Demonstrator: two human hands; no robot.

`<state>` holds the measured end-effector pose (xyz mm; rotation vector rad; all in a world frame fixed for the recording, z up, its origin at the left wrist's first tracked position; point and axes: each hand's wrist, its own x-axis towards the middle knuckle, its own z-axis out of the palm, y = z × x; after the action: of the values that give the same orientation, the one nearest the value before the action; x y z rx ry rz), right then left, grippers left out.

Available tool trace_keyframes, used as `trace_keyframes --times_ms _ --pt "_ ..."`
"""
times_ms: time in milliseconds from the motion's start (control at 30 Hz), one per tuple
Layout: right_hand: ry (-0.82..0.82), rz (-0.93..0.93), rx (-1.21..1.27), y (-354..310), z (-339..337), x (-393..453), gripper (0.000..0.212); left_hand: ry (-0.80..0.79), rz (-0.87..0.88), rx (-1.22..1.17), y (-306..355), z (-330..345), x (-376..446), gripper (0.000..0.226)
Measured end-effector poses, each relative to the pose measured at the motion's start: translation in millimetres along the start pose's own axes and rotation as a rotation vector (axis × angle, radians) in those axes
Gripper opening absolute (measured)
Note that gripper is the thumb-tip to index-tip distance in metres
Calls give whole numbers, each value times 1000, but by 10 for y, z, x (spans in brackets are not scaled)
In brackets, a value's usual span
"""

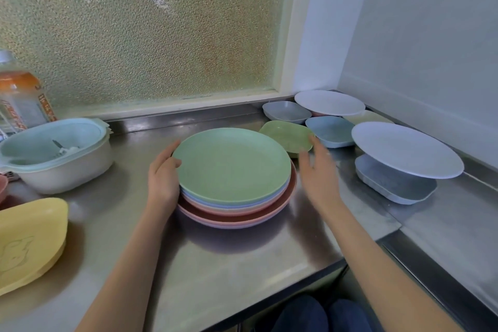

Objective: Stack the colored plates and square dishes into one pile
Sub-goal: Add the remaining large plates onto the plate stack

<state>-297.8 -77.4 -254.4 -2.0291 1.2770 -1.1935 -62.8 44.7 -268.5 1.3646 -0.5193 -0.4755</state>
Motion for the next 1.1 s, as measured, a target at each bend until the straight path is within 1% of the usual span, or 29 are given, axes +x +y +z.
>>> trace_keyframes --times_ms 67,100,133,200,267,333,433,600,667,733,800,867,900,933,1000,1100 --pt "196 -46 -277 186 -189 185 44 -5 6 -12 13 10 -12 51" --pt "253 -11 -402 292 -292 279 46 -9 5 -22 13 15 -11 52" --pt "265 54 -494 395 -388 356 47 -10 3 -33 16 19 -10 52" --pt "175 185 -630 586 -527 457 46 -5 -4 -61 21 24 -7 52" --pt "67 218 -775 724 -594 491 47 5 -7 -79 26 34 -18 52" --pt "63 196 -853 785 -620 498 44 23 -6 -92 34 44 -40 51" --pt "132 195 -887 782 -603 506 36 33 -5 -91 39 51 -50 51" --pt "196 217 -844 738 -570 515 36 23 -6 -78 29 44 -49 51" --pt "192 200 -869 721 -550 526 37 35 8 -53 31 42 -52 51" --pt "229 148 -904 701 -541 511 37 36 4 -52 32 43 -52 51" --pt "347 57 -852 629 -559 473 30 26 -7 -57 30 44 -45 52" --pt "472 -42 -645 462 -567 427 25 25 -15 -57 27 48 -35 52" --pt "496 -124 -504 334 -556 388 26 28 -15 -50 22 49 -32 52" --pt "488 -230 -374 183 -528 329 27 31 -9 -39 19 52 -33 52" --pt "402 -448 -208 -147 -418 140 31 34 3 -17 24 52 -48 52" --pt "273 -677 -113 -554 -179 -218 33 33 13 -6 43 57 -70 51"
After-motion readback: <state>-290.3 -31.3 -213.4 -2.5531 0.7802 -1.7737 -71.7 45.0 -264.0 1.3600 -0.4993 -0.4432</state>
